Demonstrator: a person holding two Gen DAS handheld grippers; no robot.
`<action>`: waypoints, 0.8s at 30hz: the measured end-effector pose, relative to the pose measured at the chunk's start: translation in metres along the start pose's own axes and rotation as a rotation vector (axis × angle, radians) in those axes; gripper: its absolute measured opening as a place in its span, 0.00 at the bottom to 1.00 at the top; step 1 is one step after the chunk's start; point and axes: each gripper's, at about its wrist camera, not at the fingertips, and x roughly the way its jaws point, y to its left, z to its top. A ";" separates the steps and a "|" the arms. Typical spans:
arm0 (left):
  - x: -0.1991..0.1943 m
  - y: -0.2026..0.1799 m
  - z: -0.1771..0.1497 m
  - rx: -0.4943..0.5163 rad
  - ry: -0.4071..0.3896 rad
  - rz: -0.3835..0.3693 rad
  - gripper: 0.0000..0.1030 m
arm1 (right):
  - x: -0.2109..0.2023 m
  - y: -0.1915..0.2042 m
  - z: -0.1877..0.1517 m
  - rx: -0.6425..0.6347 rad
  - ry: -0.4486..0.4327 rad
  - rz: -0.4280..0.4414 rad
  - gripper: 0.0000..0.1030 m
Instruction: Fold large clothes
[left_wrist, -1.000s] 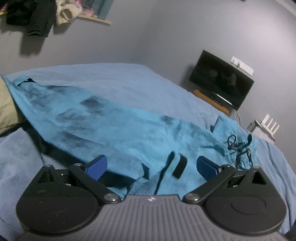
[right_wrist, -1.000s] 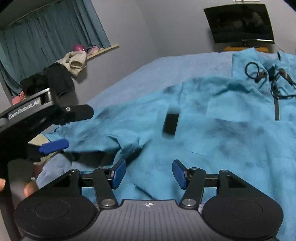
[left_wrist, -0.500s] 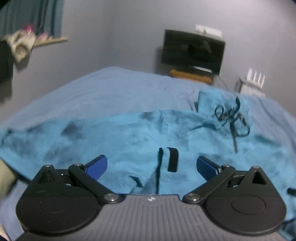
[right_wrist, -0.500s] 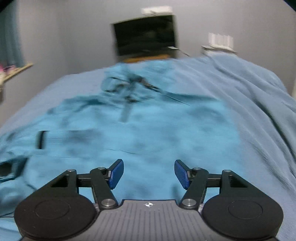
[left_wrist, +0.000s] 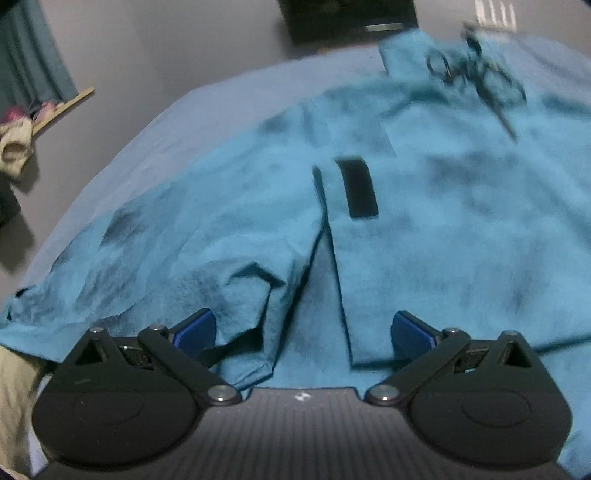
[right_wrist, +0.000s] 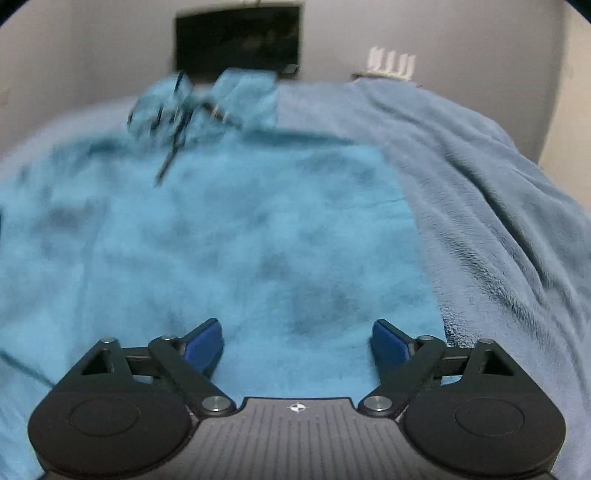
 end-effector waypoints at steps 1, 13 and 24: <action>-0.005 0.006 0.002 -0.042 -0.019 -0.012 1.00 | -0.005 -0.003 0.000 0.041 -0.029 0.015 1.00; -0.052 0.153 0.002 -0.491 -0.267 0.306 1.00 | -0.019 0.003 -0.004 0.037 -0.105 0.114 1.00; 0.012 0.249 -0.053 -0.897 -0.096 0.314 1.00 | -0.012 0.022 -0.010 -0.026 -0.111 0.111 1.00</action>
